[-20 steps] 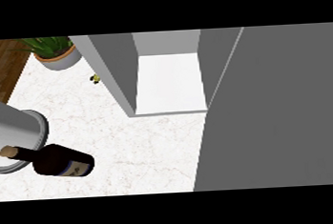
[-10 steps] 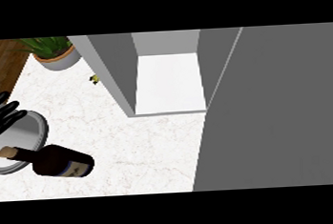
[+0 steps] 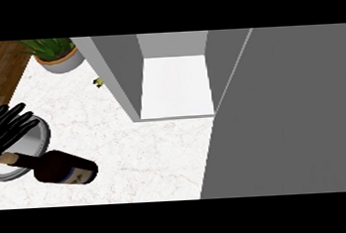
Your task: Pick up the wine, place it into the cabinet and close the cabinet
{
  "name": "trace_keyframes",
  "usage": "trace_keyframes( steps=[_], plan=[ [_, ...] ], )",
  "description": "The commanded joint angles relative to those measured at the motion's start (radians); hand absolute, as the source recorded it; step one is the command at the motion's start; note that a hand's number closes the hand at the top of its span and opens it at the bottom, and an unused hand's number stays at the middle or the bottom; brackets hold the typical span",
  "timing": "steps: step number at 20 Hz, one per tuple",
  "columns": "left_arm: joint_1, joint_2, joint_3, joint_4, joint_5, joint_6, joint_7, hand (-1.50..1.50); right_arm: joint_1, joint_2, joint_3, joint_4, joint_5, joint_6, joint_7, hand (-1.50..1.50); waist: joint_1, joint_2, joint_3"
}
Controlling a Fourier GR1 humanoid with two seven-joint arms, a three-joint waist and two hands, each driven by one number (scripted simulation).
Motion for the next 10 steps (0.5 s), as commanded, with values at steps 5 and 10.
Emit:
trace_keyframes(
  steps=[5, 10],
  plan=[
    [-0.034, -0.044, 0.079, 0.179, -0.220, -0.163, -0.138, -1.50, -0.020, -0.033, 0.054, -0.178, 0.140, -0.051, 0.114, -1.50, -0.002, 0.000, -0.001],
    [-0.074, -0.093, 0.084, 0.232, -0.376, -0.177, -0.212, -1.50, -0.051, -0.053, 0.071, -0.167, 0.129, -0.070, 0.120, -1.50, -0.007, 0.001, -0.001]
  ],
)
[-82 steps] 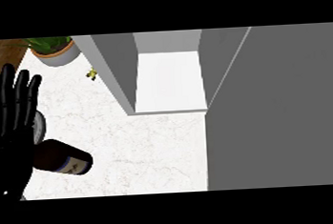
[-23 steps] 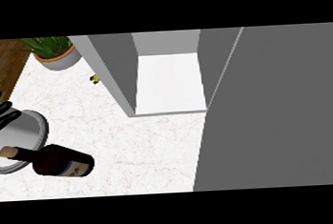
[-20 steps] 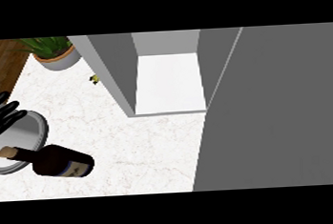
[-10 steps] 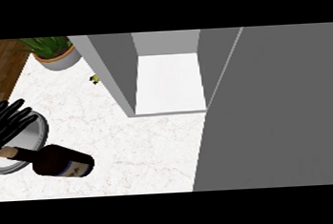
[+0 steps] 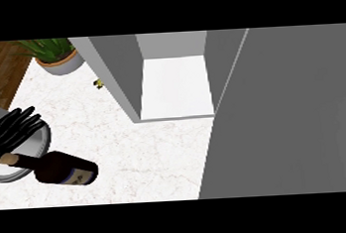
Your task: Pick up the wine, place it into the cabinet and close the cabinet
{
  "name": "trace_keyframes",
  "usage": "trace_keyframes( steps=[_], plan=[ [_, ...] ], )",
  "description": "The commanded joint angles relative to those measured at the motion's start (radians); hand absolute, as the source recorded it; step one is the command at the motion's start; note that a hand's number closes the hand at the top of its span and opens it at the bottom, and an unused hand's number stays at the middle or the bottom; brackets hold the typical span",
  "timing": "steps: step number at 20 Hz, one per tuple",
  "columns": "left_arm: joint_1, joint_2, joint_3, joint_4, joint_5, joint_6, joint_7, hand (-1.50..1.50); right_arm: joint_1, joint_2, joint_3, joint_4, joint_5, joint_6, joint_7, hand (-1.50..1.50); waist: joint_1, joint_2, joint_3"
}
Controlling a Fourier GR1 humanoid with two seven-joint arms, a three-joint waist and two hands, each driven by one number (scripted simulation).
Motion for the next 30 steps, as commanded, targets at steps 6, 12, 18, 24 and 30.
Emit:
trace_keyframes(
  steps=[6, 12, 18, 24, 30],
  plan=[
    [0.001, -0.075, 0.029, 0.129, -0.241, -0.078, -0.140, -1.50, 0.006, -0.040, 0.020, -0.136, 0.095, -0.028, 0.033, -1.50, -0.011, 0.008, -0.012],
    [-0.034, -0.104, 0.047, 0.190, -0.392, -0.063, -0.290, -1.50, 0.036, -0.079, 0.030, -0.195, 0.085, -0.044, 0.044, -1.50, -0.015, 0.008, -0.013],
    [-0.113, -0.075, 0.005, 0.373, -0.523, -0.042, -0.423, -1.50, 0.029, -0.098, -0.005, -0.155, 0.053, -0.049, 0.000, -1.50, -0.018, 0.012, -0.012],
    [-0.081, -0.072, -0.057, 0.455, -0.547, -0.068, -0.469, -1.50, 0.055, -0.111, 0.069, -0.180, 0.094, -0.075, -0.013, -1.50, -0.018, 0.007, -0.013],
    [-0.082, -0.055, -0.127, 0.525, -0.603, -0.071, -0.587, -1.50, 0.055, -0.142, 0.016, -0.142, 0.029, -0.070, -0.047, -1.50, -0.014, 0.011, -0.013]
  ],
)
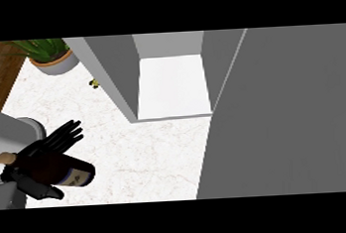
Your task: Pick up the wine, place it into the cabinet and close the cabinet
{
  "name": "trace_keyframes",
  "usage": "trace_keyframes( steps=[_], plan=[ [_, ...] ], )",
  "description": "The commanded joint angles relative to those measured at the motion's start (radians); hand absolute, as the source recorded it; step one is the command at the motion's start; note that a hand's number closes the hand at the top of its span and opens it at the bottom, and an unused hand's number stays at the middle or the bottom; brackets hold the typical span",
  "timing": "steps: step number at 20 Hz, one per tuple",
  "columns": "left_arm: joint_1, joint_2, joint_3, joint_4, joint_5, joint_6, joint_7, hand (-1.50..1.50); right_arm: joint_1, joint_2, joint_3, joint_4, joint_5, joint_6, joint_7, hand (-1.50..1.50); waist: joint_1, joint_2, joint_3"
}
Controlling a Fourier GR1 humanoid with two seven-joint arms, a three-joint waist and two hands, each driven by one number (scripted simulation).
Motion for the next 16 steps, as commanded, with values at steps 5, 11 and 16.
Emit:
trace_keyframes(
  steps=[5, 11, 16],
  plan=[
    [-0.014, 0.005, -0.085, 0.083, -0.059, -0.082, -0.241, -1.50, 0.022, -0.034, -0.014, -0.139, 0.023, -0.008, 0.038, -1.50, 0.004, 0.001, 0.001],
    [0.011, -0.003, -0.109, 0.142, -0.034, -0.052, -0.316, 1.50, 0.027, -0.051, 0.022, -0.157, 0.042, -0.023, 0.046, -1.50, -0.003, -0.002, -0.001],
    [-0.012, -0.003, -0.147, 0.150, -0.026, -0.028, -0.351, 1.50, 0.034, -0.077, 0.008, -0.149, 0.032, -0.016, 0.022, -1.50, 0.003, -0.003, 0.000]
  ],
)
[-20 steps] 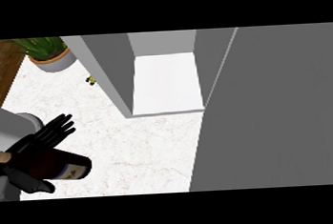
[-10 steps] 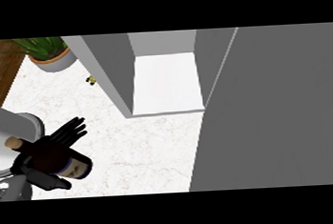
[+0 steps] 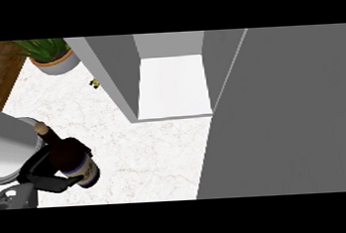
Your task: Pick up the wine, place it into the cabinet and close the cabinet
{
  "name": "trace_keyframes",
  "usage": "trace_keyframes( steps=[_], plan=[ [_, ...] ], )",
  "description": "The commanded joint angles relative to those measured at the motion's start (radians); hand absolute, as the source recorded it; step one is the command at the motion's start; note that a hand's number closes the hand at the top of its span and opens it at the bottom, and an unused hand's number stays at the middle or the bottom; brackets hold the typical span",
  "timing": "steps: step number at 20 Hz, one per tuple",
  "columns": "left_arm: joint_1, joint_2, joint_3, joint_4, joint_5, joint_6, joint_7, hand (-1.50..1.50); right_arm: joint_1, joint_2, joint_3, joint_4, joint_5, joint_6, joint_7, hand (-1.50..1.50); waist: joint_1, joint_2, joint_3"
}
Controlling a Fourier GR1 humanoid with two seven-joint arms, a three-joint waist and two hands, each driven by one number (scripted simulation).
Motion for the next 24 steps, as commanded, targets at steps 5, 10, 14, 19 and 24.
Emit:
trace_keyframes(
  steps=[5, 10, 14, 19, 24],
  plan=[
    [0.004, 0.011, -0.058, -0.008, -0.008, -0.093, -0.240, 1.50, 0.051, -0.029, 0.040, -0.162, 0.039, -0.020, 0.050, -1.50, 0.000, -0.004, -0.001],
    [0.029, 0.017, -0.114, -0.050, 0.006, -0.089, -0.277, 1.50, 0.061, -0.048, 0.027, -0.168, 0.032, -0.036, 0.043, -1.50, 0.004, -0.007, 0.000],
    [0.082, -0.110, -0.037, -0.067, 0.030, 0.286, -0.280, 1.50, 0.098, -0.074, 0.020, -0.170, 0.020, -0.034, 0.004, -1.50, 0.019, -0.007, 0.003],
    [0.154, -0.230, -0.025, -0.166, 0.060, 0.472, -0.253, 1.50, 0.169, -0.071, 0.099, -0.159, 0.097, -0.061, -0.073, -1.50, 0.024, -0.007, 0.005],
    [0.192, -0.312, -0.088, -0.314, 0.084, 0.486, -0.161, 1.50, 0.145, -0.091, 0.016, -0.176, 0.038, -0.046, -0.035, -1.50, 0.033, -0.003, 0.005]
  ],
)
